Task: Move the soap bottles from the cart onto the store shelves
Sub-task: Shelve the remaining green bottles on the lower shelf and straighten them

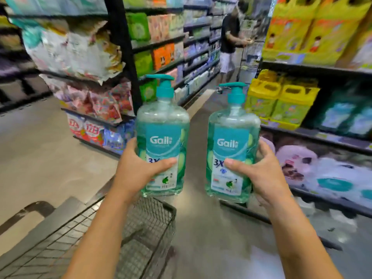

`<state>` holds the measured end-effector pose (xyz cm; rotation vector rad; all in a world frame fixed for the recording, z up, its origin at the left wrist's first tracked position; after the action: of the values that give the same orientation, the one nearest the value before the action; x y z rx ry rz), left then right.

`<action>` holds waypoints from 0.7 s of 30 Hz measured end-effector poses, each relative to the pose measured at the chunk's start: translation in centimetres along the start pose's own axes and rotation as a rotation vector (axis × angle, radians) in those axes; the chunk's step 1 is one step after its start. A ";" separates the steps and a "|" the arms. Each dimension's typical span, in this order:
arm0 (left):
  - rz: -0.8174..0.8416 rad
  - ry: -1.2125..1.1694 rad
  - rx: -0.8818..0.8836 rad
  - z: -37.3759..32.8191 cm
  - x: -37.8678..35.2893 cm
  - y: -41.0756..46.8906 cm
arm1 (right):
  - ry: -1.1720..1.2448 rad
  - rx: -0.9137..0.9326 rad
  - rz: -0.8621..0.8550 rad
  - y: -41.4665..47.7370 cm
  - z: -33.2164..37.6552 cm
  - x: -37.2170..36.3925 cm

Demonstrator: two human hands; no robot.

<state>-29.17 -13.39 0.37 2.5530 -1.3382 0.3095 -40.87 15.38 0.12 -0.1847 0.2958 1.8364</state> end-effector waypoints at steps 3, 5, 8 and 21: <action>0.062 -0.026 -0.035 -2.8 -6.2 0.8 | 0.002 0.042 -0.068 0.2 3.1 6.2; 0.095 -0.059 -0.061 -4.5 -10.8 1.0 | -0.036 0.067 -0.094 0.3 5.2 10.7; 0.143 -0.107 -0.092 -7.4 -17.9 0.9 | -0.061 0.108 -0.144 0.2 8.1 17.4; 0.390 -0.183 -0.118 -13.8 -42.2 3.4 | -0.016 0.190 -0.425 1.1 14.1 38.4</action>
<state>-56.51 21.69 1.34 2.2564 -1.8632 0.0610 -52.40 54.54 3.10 -0.0914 0.3863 1.3804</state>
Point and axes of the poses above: each hand's wrist, its own y-axis towards the middle knuckle, its own x-axis out of the back of the hand, z = x × y, the point moved 7 cm from there along y, towards the middle knuckle, and after that the axes turned 11 degrees about y, right-handed, at the moved point
